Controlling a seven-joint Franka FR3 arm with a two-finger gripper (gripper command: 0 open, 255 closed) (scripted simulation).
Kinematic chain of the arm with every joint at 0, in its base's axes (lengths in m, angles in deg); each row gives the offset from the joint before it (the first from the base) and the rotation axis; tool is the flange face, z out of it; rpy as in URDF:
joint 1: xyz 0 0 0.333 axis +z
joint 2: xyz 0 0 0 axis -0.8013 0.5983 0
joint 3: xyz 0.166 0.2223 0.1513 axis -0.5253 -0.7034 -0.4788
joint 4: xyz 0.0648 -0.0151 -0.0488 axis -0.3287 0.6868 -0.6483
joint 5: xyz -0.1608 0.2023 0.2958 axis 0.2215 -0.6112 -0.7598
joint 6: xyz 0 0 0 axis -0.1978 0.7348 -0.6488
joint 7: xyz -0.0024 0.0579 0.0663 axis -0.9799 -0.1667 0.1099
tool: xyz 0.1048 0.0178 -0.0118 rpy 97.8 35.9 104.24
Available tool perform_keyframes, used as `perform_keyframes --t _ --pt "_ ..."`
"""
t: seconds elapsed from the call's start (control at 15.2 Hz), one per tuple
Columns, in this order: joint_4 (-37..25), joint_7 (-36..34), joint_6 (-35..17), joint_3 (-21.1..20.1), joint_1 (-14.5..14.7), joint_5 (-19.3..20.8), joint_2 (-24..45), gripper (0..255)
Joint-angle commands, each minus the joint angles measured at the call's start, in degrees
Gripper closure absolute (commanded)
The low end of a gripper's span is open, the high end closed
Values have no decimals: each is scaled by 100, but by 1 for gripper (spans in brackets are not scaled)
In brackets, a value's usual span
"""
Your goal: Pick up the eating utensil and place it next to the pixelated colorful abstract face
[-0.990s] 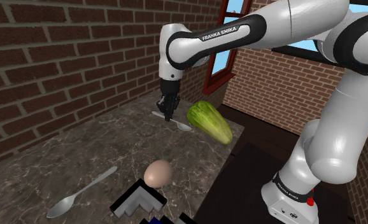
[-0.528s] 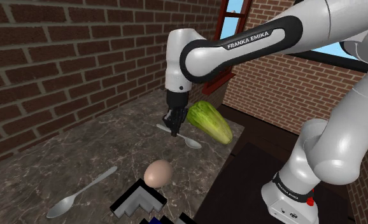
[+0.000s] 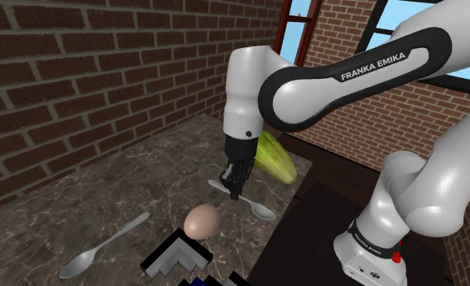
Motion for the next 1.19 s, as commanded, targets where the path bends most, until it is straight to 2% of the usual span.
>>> perform_keyframes --t 0.0,0.79,1.12 --pt "125 -46 -161 -57 41 -40 22 255" --pt "599 101 -1151 -137 68 -105 549 255" --pt "618 108 -1201 -141 70 -107 581 255"
